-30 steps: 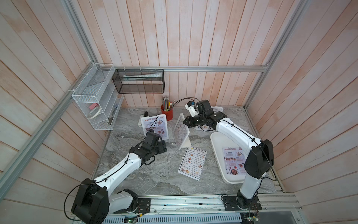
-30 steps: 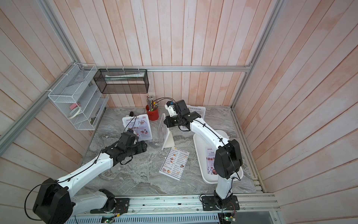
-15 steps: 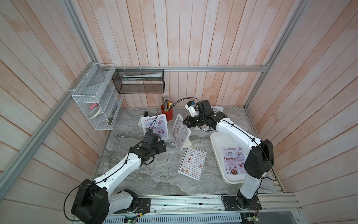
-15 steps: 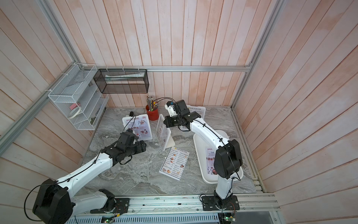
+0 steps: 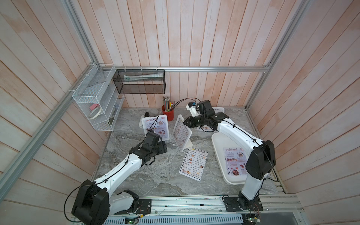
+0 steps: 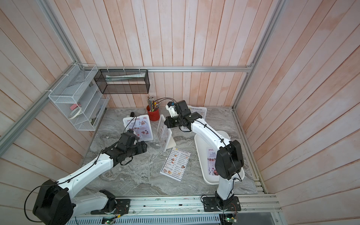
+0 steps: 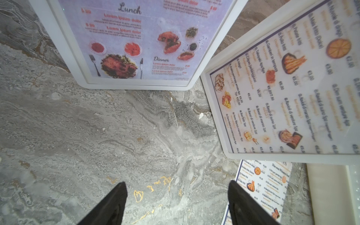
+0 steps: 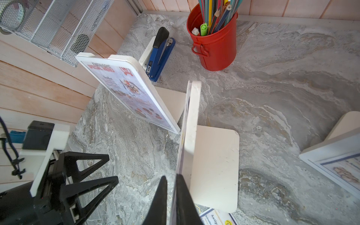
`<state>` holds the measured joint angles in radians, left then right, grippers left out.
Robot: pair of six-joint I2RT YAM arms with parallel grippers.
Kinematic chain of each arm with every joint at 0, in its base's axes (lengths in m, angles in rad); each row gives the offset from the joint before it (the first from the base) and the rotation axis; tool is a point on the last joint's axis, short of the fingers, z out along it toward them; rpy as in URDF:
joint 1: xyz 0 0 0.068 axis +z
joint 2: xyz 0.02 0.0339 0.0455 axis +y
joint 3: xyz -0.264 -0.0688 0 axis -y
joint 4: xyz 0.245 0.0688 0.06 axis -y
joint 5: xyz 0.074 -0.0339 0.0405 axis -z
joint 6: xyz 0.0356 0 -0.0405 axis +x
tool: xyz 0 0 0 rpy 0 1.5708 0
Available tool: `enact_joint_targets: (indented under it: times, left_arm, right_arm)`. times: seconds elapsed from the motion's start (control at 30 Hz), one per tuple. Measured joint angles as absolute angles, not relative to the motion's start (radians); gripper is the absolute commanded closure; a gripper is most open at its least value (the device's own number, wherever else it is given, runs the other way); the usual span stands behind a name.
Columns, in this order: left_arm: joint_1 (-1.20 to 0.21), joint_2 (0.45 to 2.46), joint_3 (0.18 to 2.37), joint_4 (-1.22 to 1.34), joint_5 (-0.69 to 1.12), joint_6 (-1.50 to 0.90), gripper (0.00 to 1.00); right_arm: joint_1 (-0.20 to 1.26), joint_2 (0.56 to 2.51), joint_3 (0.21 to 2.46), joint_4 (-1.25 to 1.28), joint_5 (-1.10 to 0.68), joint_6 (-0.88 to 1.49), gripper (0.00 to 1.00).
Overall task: Replace the menus in the menu holders
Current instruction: Adjust the menu holder at the center of the board.
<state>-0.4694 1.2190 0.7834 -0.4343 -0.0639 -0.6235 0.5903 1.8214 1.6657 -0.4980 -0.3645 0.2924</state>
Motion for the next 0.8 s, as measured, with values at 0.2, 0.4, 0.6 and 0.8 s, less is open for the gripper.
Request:
enact_joint_targets:
  times: [0.2,0.4,0.6,0.8]
  left_arm:
    - [-0.469,1.219,0.783,-0.434,-0.064,-0.622,0.16]
    - [-0.469,1.219,0.783,-0.434,-0.064,-0.621,0.16]
    - [-0.469,1.219,0.783,-0.434,-0.064,-0.621,0.17]
    - [-0.469,1.219,0.783,-0.434,-0.064,-0.622,0.16]
  right_arm:
    - [0.59,1.821,1.666,-0.498,-0.364,0.292,0.91]
    - [0.587,1.819,1.666,-0.498,-0.364,0.292,0.91]
    - [0.583,1.797,1.666,-0.498,-0.365,0.292,0.91]
    - [0.582,1.792,1.668,-0.497,-0.365,0.293,0.88]
